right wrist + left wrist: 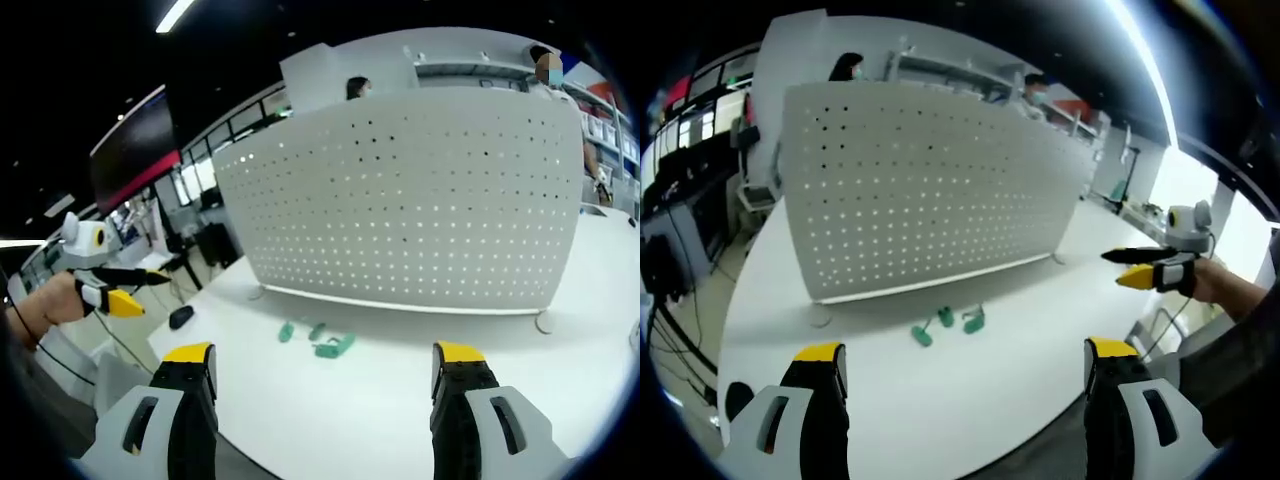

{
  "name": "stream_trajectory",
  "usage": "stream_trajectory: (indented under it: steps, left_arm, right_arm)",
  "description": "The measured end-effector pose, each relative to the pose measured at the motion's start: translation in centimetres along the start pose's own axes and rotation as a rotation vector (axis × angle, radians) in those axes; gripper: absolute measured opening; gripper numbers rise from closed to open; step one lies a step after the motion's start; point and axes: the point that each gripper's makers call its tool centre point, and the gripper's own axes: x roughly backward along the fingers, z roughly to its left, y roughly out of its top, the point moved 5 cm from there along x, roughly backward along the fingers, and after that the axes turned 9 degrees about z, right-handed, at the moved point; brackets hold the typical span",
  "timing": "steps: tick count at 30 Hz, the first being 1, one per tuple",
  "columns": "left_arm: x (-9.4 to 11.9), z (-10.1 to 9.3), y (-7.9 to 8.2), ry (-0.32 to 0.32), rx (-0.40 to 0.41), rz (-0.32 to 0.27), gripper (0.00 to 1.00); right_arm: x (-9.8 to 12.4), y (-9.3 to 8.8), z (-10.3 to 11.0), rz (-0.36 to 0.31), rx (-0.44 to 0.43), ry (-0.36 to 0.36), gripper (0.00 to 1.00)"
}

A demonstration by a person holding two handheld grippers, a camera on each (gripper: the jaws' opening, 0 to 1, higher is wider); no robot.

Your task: Insert the hook assembly into the mounting plate slot until the hook locks in place.

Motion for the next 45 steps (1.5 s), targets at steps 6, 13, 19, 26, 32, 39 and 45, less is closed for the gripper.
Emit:
stream_trajectory:
  steps: [6, 13, 19, 26, 32, 39, 45]
  left_arm:
    - [0.02, 0.00, -0.08, 0.000, 0.002, 0.000, 1.00]
    - [-0.03, -0.16, -0.11, -0.003, 0.000, 0.003, 1.00]
    - [-0.04, -0.24, -0.09, -0.004, -0.002, 0.003, 1.00]
    - [-0.03, -0.18, -0.20, -0.001, -0.003, 0.007, 1.00]
    - [0.02, -0.17, -0.28, 0.000, 0.000, 0.010, 1.00]
    - [-0.06, -0.17, -0.28, -0.001, 0.002, 0.013, 1.00]
    - [-0.24, -0.24, -0.21, -0.004, 0.001, 0.014, 1.00]
  right_arm:
    - [0.11, -0.06, -0.15, 0.001, -0.002, -0.004, 0.90]
    - [0.23, -0.16, -0.16, -0.001, -0.006, -0.006, 0.90]
    - [0.36, -0.22, -0.27, 0.001, -0.008, -0.009, 0.90]
    - [0.32, -0.07, -0.24, -0.004, -0.001, -0.004, 0.88]
    - [0.26, -0.12, -0.29, -0.001, -0.001, -0.002, 0.89]
    - [0.17, -0.25, -0.35, 0.002, -0.003, -0.002, 0.89]
    - [0.08, -0.37, -0.47, 0.005, -0.010, -0.002, 0.89]
